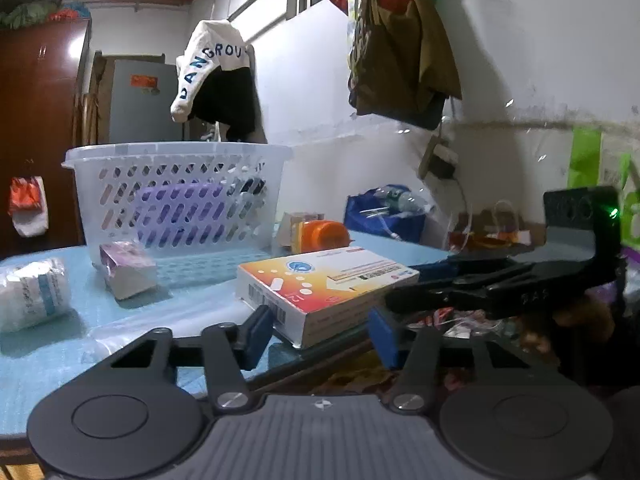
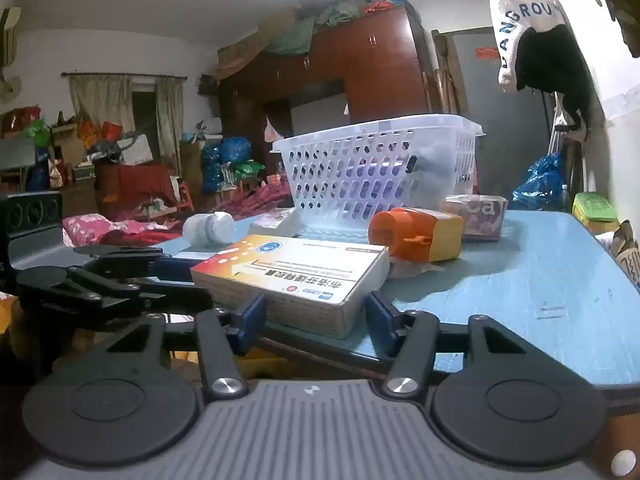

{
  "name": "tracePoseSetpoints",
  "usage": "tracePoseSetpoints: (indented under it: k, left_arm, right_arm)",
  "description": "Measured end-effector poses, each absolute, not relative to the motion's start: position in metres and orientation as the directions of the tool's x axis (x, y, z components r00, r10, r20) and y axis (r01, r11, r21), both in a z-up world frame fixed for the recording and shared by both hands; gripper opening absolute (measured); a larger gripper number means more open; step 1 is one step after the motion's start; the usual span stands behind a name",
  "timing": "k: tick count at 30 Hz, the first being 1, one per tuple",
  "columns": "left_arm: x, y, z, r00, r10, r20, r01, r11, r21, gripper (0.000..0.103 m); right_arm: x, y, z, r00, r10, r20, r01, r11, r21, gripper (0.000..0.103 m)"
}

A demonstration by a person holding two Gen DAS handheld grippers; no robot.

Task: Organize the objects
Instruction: 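Grasp the white medicine box with the right tool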

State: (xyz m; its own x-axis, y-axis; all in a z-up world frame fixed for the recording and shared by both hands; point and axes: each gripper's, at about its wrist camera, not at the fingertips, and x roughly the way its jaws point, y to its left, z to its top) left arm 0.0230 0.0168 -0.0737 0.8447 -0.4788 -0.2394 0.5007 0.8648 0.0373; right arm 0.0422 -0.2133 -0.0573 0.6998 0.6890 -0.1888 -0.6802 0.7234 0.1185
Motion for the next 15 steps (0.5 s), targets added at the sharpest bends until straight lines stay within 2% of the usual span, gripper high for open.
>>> tracePoseSetpoints:
  k: [2,7,15]
  left_arm:
    - [0.022,0.013,-0.074,0.863,-0.446,-0.237,0.473,0.878,0.072,0.043]
    - [0.022,0.016,-0.074,0.869,-0.440,-0.225,0.465,0.883,0.070,0.041]
    - [0.013,0.021,-0.064,0.879,-0.441,-0.183,0.460,0.885,0.076,0.040]
  right_arm:
    - [0.042,-0.213,-0.057,0.703,0.687,-0.186,-0.679,0.725,0.110,0.058]
    - [0.038,-0.208,-0.057,0.716,0.674,-0.183,-0.674,0.735,0.067,0.055]
    - [0.025,-0.206,-0.046,0.733,0.669,-0.127,-0.674,0.739,0.004,0.049]
